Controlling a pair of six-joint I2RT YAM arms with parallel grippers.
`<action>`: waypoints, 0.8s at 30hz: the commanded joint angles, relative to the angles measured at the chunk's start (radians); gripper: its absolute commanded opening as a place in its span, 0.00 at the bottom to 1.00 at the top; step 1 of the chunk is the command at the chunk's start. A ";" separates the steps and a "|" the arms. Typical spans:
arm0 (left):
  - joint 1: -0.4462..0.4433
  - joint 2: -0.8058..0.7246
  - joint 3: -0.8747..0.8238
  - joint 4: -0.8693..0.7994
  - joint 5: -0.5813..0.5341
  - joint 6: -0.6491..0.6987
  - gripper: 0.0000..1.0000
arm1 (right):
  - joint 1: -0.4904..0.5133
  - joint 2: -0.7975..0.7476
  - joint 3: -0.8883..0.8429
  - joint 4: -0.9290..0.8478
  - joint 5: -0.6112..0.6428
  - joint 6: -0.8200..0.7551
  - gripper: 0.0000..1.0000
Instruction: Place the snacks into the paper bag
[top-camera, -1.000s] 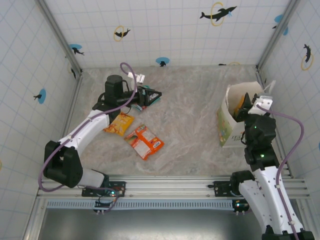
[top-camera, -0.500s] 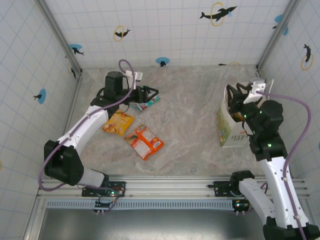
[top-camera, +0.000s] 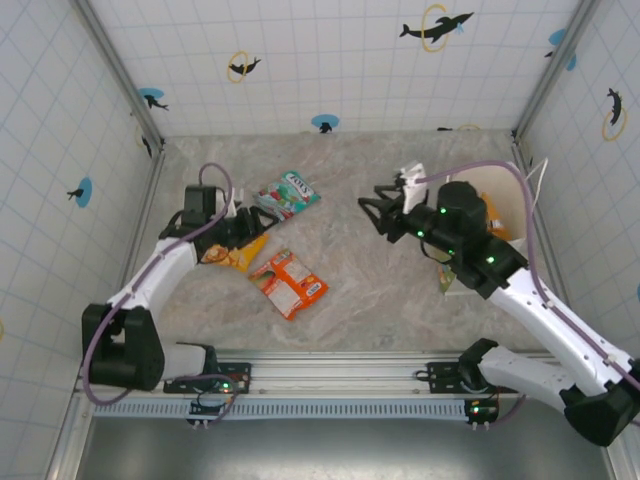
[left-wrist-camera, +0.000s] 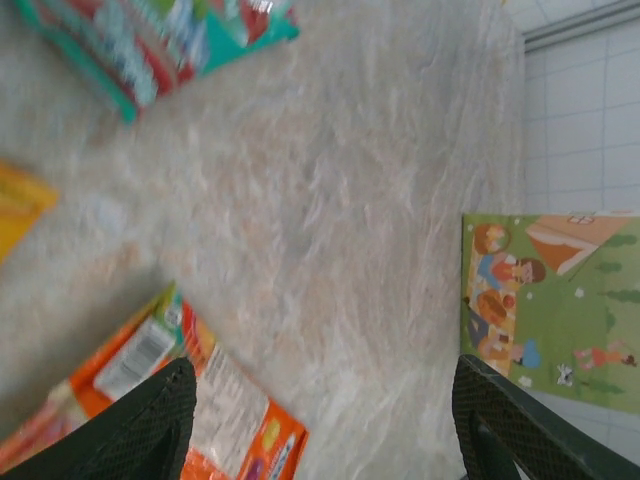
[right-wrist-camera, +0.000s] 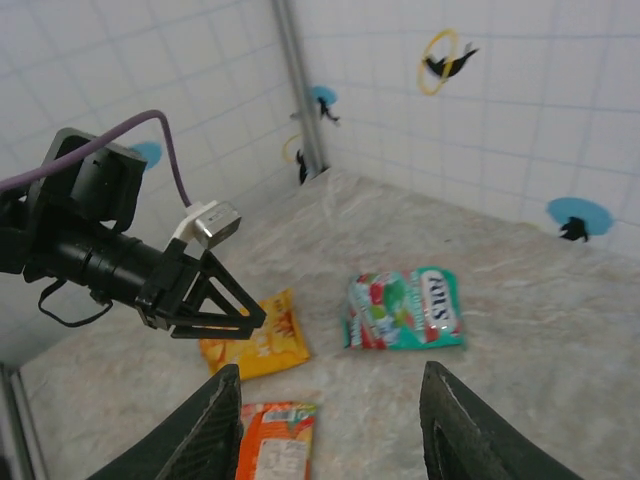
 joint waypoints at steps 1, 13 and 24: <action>0.001 -0.101 -0.144 0.103 0.033 -0.199 0.67 | 0.086 0.049 0.033 0.009 0.093 -0.037 0.49; 0.006 -0.237 -0.382 0.083 -0.045 -0.265 0.64 | 0.294 0.277 0.021 0.054 0.131 0.013 0.52; 0.063 -0.282 -0.502 0.083 -0.046 -0.254 0.63 | 0.340 0.469 0.008 0.048 0.108 0.094 0.52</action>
